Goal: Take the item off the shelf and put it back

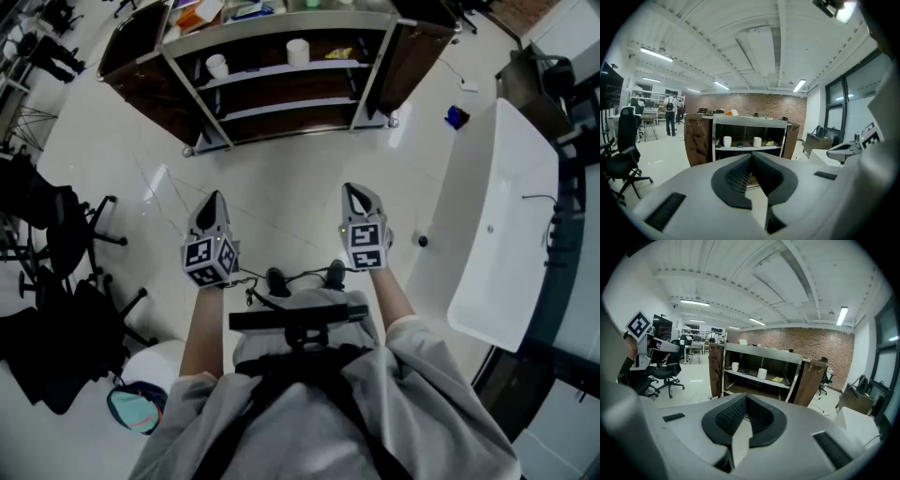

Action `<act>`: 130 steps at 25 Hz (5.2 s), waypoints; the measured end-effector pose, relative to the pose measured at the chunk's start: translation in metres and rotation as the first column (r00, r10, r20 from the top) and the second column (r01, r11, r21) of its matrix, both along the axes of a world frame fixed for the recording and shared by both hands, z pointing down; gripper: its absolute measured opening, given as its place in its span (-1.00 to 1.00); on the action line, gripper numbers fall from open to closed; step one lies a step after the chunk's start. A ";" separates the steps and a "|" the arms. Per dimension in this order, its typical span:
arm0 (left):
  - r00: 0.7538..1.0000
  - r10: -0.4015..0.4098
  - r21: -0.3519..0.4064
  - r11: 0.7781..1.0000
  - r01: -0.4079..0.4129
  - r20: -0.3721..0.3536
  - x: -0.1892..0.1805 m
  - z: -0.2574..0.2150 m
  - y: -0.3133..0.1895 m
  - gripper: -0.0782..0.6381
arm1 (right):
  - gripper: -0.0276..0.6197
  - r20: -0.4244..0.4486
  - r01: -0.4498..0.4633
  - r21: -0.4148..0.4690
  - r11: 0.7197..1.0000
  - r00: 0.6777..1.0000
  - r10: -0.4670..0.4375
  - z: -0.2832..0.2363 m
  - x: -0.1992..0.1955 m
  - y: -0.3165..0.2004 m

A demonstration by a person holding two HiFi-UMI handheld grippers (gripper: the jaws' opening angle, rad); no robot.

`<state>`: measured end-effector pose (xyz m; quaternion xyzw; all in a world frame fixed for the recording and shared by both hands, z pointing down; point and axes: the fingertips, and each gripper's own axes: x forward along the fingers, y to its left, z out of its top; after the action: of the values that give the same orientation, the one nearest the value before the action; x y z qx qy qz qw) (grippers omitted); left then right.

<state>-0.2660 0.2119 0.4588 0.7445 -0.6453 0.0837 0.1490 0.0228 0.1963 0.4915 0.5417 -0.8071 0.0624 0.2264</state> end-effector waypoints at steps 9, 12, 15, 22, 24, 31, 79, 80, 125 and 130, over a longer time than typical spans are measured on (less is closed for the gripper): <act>0.999 0.041 0.009 0.999 -0.041 0.025 -0.021 -0.001 -0.012 -0.77 | -0.89 0.061 -0.026 -0.018 0.999 0.998 0.027 0.002 -0.028 -0.012; 0.997 0.078 0.027 0.997 -0.078 0.031 -0.031 -0.004 -0.024 -0.77 | -0.89 0.086 -0.035 -0.014 0.999 0.996 0.036 0.000 -0.047 -0.018; 0.993 0.113 0.031 0.993 -0.114 0.032 -0.040 -0.001 -0.032 -0.77 | -0.89 0.102 -0.044 -0.009 0.999 0.994 0.045 0.000 -0.065 -0.022; 0.984 0.179 0.018 0.984 -0.179 0.026 -0.040 0.008 -0.053 -0.77 | -0.89 0.115 -0.073 -0.007 0.997 0.991 0.073 0.001 -0.081 -0.039; 0.981 0.192 0.014 0.981 -0.193 0.025 -0.034 0.009 -0.063 -0.77 | -0.89 0.118 -0.073 -0.008 0.997 0.990 0.073 0.000 -0.078 -0.050; 0.984 0.178 -0.003 0.984 -0.178 0.008 -0.005 0.014 -0.122 -0.77 | -0.89 0.133 -0.044 -0.011 0.999 0.990 0.045 0.005 -0.056 -0.122; 0.960 0.276 -0.041 0.961 -0.274 0.055 0.182 0.170 -0.591 0.47 | -0.89 0.223 0.116 -0.084 0.990 0.970 -0.095 0.127 -0.009 -0.444; 0.958 0.280 -0.036 0.960 -0.278 0.062 0.183 0.171 -0.597 0.51 | -0.89 0.224 0.117 -0.081 0.990 0.970 -0.097 0.128 -0.010 -0.448; 0.952 0.289 -0.088 0.956 -0.281 0.098 0.165 0.087 -0.495 0.42 | -0.89 0.180 0.115 -0.100 0.988 0.979 -0.096 0.058 0.010 -0.424; 0.954 0.286 -0.075 0.957 -0.280 0.091 0.153 0.046 -0.457 0.42 | -0.89 0.190 0.132 -0.082 0.988 0.975 -0.114 0.027 0.009 -0.414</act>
<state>-0.1126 -0.2450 0.5043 0.8192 -0.5358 0.1615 0.1253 0.0313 -0.2173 0.5189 0.4712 -0.8528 0.1363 0.1793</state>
